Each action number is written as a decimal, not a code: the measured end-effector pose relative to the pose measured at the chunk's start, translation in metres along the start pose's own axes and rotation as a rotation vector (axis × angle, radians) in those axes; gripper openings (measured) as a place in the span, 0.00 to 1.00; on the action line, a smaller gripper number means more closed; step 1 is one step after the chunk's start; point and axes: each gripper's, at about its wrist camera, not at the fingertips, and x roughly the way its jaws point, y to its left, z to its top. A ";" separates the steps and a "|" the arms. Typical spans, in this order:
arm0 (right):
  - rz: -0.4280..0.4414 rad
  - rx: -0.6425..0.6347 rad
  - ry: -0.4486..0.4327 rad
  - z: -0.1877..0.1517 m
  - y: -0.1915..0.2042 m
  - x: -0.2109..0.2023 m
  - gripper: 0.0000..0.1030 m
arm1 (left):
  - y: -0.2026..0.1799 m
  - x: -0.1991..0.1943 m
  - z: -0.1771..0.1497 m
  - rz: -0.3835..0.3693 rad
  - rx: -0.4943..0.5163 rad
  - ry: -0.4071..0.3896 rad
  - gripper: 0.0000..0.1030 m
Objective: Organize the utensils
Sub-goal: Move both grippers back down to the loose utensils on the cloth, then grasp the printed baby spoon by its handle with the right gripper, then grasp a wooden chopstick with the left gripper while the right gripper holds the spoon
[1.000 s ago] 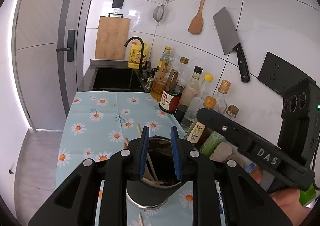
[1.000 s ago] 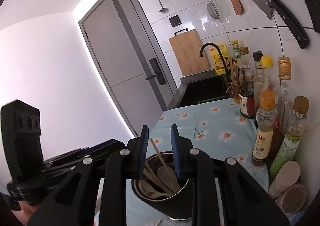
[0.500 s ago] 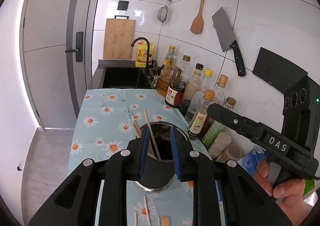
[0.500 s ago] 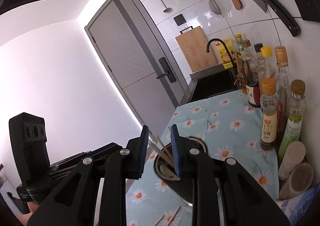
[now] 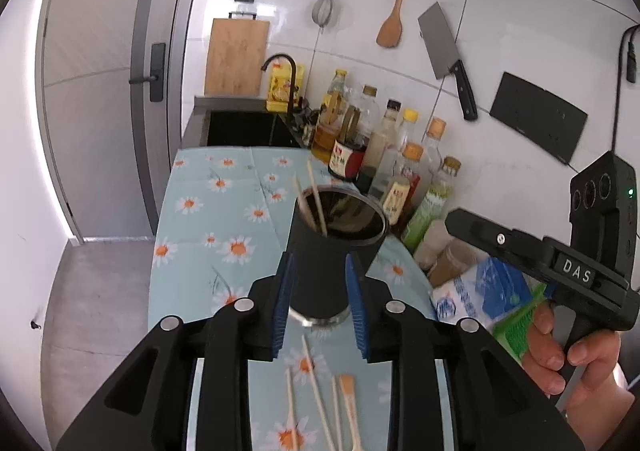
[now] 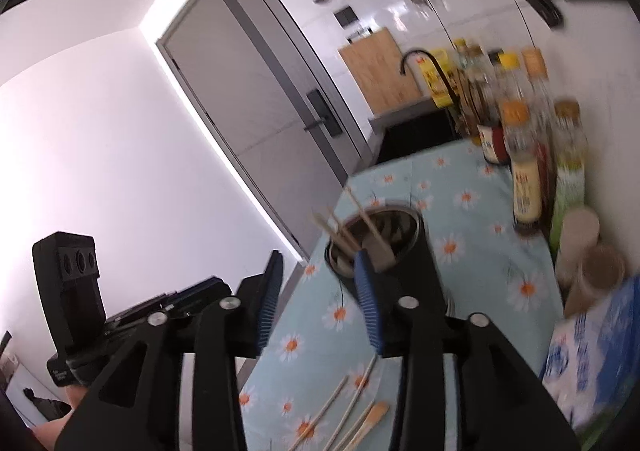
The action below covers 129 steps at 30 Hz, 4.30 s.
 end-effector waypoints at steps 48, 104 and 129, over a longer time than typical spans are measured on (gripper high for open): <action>-0.535 0.070 0.752 -0.173 0.018 0.110 0.23 | 0.083 0.021 -0.159 -0.170 -0.158 0.366 0.25; -0.242 0.063 0.687 -0.111 -0.060 0.054 0.08 | 0.013 0.119 -0.139 0.168 -0.014 0.705 0.04; -0.119 0.020 0.652 -0.100 -0.020 0.062 0.08 | 0.026 0.064 -0.106 0.040 -0.116 0.545 0.04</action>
